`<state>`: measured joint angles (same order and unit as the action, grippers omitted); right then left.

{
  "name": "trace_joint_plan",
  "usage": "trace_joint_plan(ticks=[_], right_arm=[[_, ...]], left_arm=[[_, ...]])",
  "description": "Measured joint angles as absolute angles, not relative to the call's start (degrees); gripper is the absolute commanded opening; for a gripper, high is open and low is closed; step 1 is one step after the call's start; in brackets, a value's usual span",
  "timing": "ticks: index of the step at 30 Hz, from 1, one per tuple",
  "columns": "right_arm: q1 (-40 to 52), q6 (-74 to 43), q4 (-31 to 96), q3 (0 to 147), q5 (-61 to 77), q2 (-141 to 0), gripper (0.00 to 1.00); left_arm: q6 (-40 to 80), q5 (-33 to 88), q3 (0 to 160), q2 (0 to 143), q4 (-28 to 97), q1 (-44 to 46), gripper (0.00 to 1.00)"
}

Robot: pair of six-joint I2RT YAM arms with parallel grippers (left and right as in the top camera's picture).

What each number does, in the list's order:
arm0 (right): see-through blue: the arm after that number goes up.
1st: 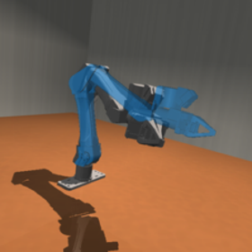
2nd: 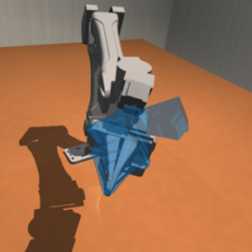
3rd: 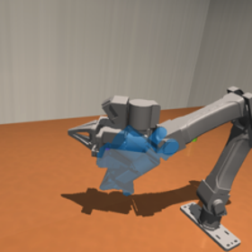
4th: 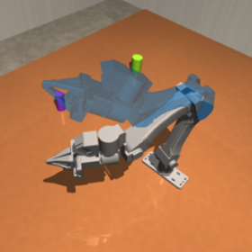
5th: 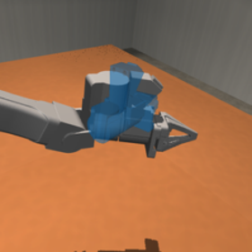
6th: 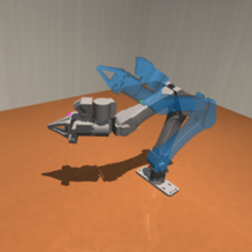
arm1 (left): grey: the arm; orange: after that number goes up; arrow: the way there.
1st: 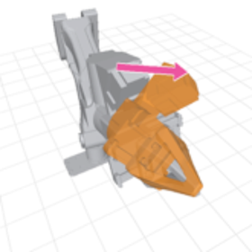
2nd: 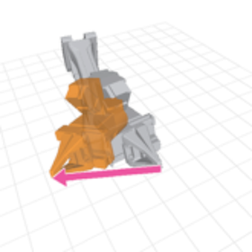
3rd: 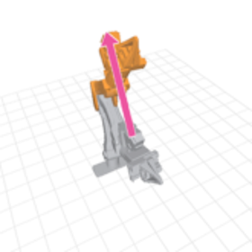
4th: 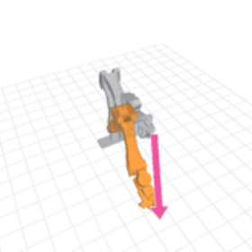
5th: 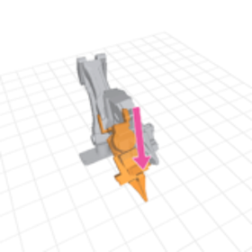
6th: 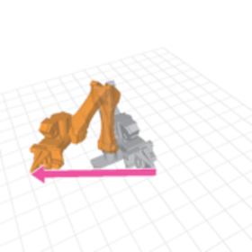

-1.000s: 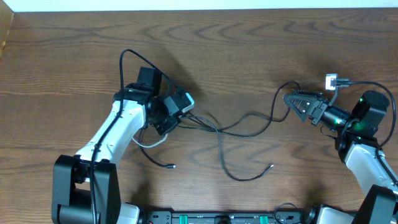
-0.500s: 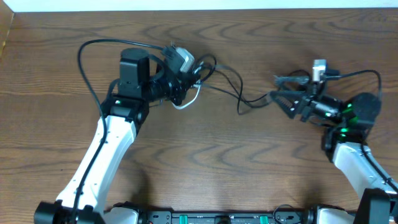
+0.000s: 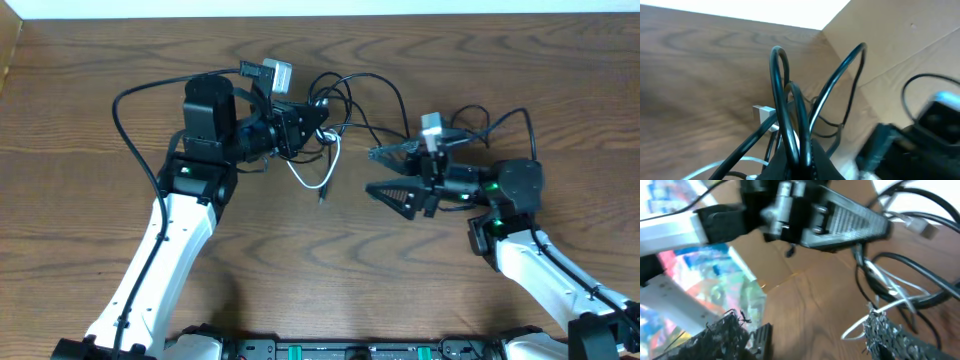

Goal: Untangle cables

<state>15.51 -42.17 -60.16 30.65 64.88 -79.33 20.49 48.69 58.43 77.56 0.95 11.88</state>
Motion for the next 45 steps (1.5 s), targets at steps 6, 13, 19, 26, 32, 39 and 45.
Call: trace_joint_plan(ticks=[6,13,19,26,32,39,45], right_arm=[[16.34,-37.98,-55.88,30.63,53.58,-79.33,0.69],[18.52,-33.43,-53.28,30.63,45.74,-79.33,0.68],[18.65,-29.61,-51.46,30.63,43.83,-79.33,0.5],[18.65,-26.06,-50.28,30.63,43.57,-79.33,0.01],[18.65,-25.78,-50.19,30.63,43.62,-79.33,0.01],[18.65,-25.21,-50.3,30.63,43.22,-79.33,0.39],[18.65,-24.97,-50.33,30.63,42.63,-79.33,0.43]], left_arm=[[27.81,49.3,58.41,77.56,-4.25,15.22,0.08],[30.57,49.25,58.41,77.56,-5.45,19.29,0.08],[32.25,49.19,58.41,77.56,-5.48,20.38,0.08],[33.04,48.58,58.41,77.56,-5.39,20.36,0.08],[33.08,48.18,58.41,77.56,-4.45,20.36,0.08],[33.1,48.12,58.41,77.56,-4.05,20.38,0.08],[33.17,48.99,58.41,77.56,-3.97,20.38,0.08]])
